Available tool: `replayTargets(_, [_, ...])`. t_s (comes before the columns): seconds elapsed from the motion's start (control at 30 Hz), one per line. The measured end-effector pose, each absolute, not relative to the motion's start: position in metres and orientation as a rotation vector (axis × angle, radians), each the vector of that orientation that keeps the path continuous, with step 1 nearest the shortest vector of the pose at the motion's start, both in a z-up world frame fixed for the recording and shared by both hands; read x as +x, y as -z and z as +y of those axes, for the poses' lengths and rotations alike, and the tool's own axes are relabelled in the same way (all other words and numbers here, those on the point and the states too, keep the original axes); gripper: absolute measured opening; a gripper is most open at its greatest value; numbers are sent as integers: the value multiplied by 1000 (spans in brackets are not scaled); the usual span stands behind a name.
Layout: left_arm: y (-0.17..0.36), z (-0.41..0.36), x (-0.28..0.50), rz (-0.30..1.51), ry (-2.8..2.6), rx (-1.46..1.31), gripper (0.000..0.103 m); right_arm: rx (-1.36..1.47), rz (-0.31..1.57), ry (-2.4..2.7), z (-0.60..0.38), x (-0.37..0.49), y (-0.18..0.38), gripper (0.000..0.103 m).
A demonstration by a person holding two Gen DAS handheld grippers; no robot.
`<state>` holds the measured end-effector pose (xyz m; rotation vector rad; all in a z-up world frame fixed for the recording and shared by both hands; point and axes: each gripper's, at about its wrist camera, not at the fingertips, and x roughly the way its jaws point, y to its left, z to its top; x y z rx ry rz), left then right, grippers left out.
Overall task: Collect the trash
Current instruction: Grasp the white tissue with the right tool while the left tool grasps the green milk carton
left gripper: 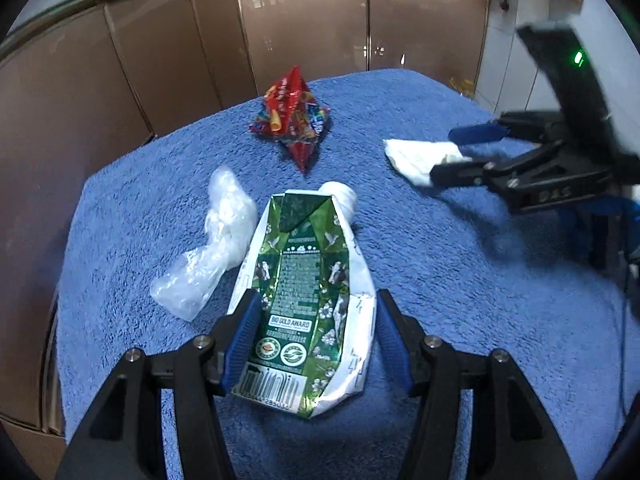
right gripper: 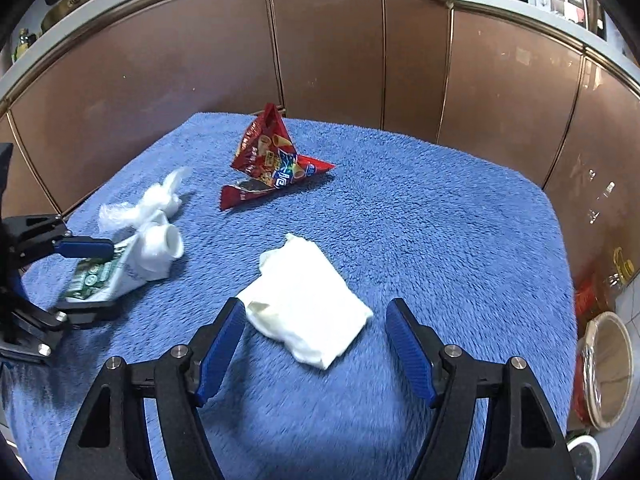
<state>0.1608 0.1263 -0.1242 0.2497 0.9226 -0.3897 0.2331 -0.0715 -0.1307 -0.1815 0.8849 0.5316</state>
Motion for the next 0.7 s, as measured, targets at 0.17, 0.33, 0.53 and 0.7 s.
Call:
replayTargets(0.17, [124,142,166,933,395,201,56,-166,906,-565,-69,243,135,71])
replayTargets(0.33, [124,147,171,935,412,162,56,-151,901,-583,-70,244,135,46])
replayTargets(0.53, [123,163,173,941,396,101,54,-136,904,-601,-76,244,136,18])
replayTargets(0.7, [118,181,169,934,396,32,40,-149,897,-609,-76,241,135,12])
